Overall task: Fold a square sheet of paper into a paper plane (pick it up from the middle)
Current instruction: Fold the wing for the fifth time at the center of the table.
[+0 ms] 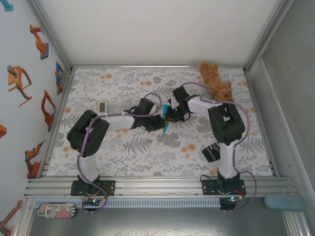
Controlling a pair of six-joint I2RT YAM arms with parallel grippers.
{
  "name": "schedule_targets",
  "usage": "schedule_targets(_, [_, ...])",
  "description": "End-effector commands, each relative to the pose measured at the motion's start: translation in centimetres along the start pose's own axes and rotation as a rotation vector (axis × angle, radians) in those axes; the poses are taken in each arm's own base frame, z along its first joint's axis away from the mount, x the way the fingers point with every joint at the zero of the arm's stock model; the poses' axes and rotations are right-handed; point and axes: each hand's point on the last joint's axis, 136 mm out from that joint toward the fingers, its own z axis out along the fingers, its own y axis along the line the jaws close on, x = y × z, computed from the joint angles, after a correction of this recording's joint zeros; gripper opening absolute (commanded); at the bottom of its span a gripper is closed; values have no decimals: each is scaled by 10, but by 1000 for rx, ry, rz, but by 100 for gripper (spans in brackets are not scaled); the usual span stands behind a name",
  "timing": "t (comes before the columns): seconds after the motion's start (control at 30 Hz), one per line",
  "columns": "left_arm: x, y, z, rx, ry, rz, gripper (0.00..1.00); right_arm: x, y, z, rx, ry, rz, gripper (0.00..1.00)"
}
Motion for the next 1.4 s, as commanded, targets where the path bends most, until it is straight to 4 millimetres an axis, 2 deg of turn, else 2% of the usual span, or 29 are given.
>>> schedule_targets(0.0, [9, 14, -1, -44, 10, -54, 19, 10, -23, 9, 87, 38, 54, 5])
schedule_targets(0.1, [9, 12, -1, -29, 14, -59, 20, 11, -23, 9, 87, 38, 52, 5])
schedule_targets(0.2, [3, -8, -3, 60, -2, -39, 20, 11, -23, 9, 86, 39, 51, 5])
schedule_targets(0.3, [-1, -19, -5, 98, -16, -22, 17, 11, -22, 9, 82, 36, 53, 5])
schedule_targets(0.53, [0, -11, 13, 82, 25, -45, 10, 11, -21, 10, 72, 36, 60, 5])
schedule_targets(0.7, [6, 1, 21, 34, 58, -72, 9, 11, -21, 10, 73, 36, 61, 5])
schedule_targets(1.37, [24, 13, 25, -38, 93, -76, 11, 16, -30, 15, 99, 48, 99, 4])
